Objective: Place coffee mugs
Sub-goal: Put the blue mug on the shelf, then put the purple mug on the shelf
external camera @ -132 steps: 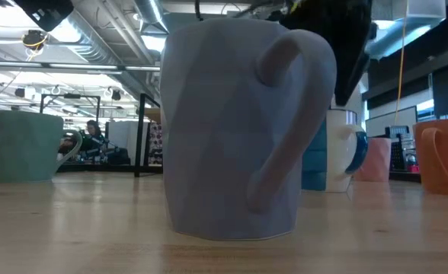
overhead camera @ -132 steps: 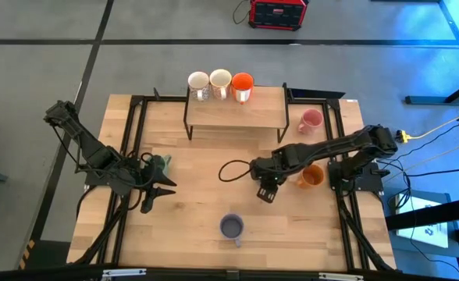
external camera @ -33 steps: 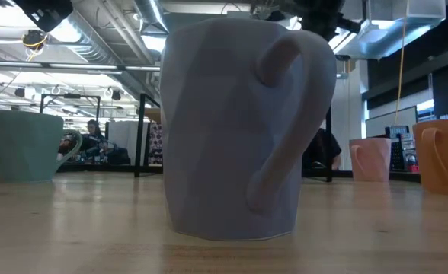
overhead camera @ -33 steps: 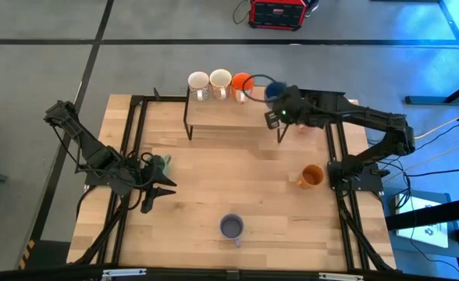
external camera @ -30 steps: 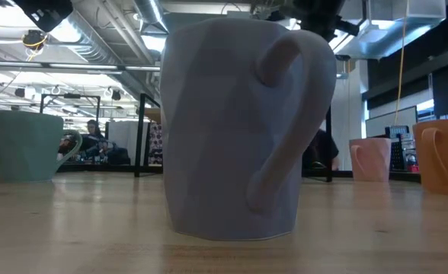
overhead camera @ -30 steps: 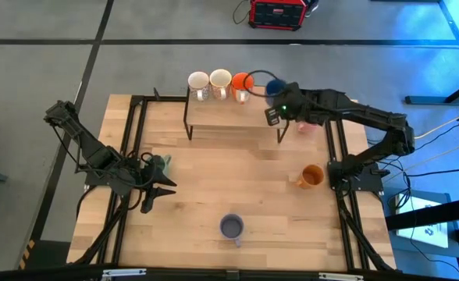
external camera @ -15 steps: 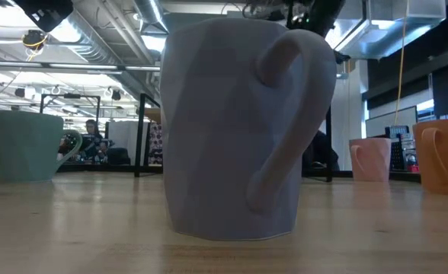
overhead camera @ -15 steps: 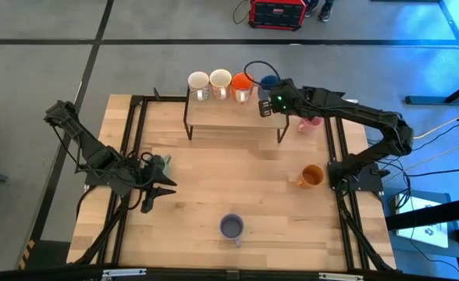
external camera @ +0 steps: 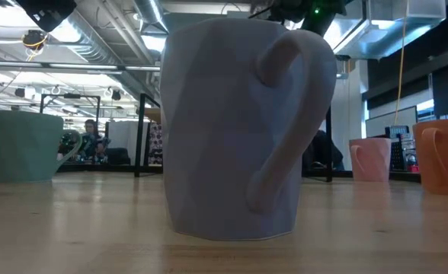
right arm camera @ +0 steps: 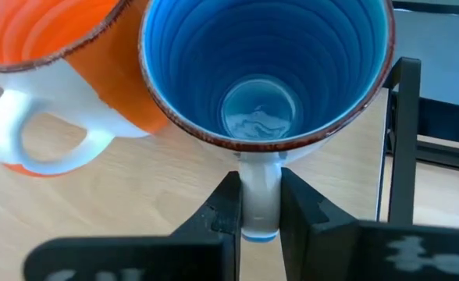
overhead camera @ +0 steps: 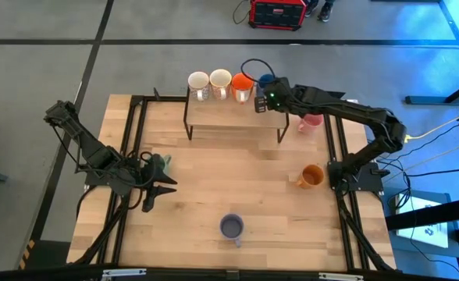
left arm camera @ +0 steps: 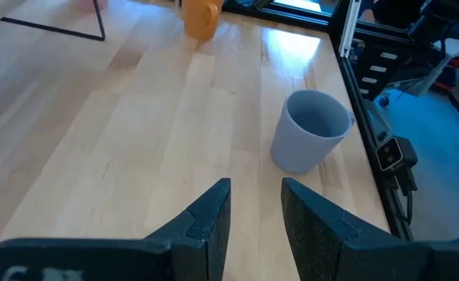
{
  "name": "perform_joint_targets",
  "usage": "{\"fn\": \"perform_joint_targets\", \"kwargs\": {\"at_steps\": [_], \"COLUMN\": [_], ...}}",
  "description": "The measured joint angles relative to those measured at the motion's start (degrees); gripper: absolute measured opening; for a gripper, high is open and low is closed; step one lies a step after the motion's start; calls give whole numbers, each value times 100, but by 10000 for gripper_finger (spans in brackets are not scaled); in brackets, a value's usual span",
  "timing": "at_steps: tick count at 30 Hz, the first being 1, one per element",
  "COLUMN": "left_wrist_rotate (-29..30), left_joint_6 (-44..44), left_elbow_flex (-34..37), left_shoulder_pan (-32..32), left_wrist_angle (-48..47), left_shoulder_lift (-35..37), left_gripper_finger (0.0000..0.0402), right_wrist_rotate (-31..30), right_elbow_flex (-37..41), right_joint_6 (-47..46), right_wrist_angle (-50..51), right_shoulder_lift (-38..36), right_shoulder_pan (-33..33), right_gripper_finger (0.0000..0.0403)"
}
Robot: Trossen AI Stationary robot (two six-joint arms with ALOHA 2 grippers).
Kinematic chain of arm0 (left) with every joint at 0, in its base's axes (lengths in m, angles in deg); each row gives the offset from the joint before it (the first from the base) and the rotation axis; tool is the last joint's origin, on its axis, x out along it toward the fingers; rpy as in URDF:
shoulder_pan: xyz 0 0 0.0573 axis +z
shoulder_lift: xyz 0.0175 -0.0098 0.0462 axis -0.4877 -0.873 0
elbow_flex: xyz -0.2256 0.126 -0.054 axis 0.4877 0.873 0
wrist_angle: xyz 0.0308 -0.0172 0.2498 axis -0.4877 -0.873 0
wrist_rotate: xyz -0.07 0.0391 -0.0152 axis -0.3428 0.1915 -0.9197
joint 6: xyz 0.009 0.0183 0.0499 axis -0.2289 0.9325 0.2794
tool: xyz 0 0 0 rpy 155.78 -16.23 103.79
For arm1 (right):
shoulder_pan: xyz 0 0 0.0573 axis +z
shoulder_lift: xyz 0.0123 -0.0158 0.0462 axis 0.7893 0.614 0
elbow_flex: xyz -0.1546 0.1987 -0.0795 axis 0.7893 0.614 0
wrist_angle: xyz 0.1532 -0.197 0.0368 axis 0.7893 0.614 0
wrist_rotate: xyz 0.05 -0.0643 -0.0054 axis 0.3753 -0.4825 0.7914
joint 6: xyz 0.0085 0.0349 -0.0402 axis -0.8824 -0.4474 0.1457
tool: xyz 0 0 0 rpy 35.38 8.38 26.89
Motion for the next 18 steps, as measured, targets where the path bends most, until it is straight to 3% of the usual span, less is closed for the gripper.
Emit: {"fn": "perform_joint_targets", "kwargs": {"at_steps": [5, 18], "left_wrist_rotate": [101, 116], "left_joint_6": [0, 20], "left_elbow_flex": [0, 0], "left_shoulder_pan": [0, 0], "left_wrist_angle": [0, 0], "left_shoulder_lift": [0, 0], "left_gripper_finger": [110, 110], "right_wrist_rotate": [-44, 109], "right_elbow_flex": [3, 13], "right_joint_6": [2, 128], "right_wrist_angle": [-92, -437], "right_shoulder_lift": [12, 12], "right_shoulder_pan": [-2, 0], "right_gripper_finger": [38, 185]}}
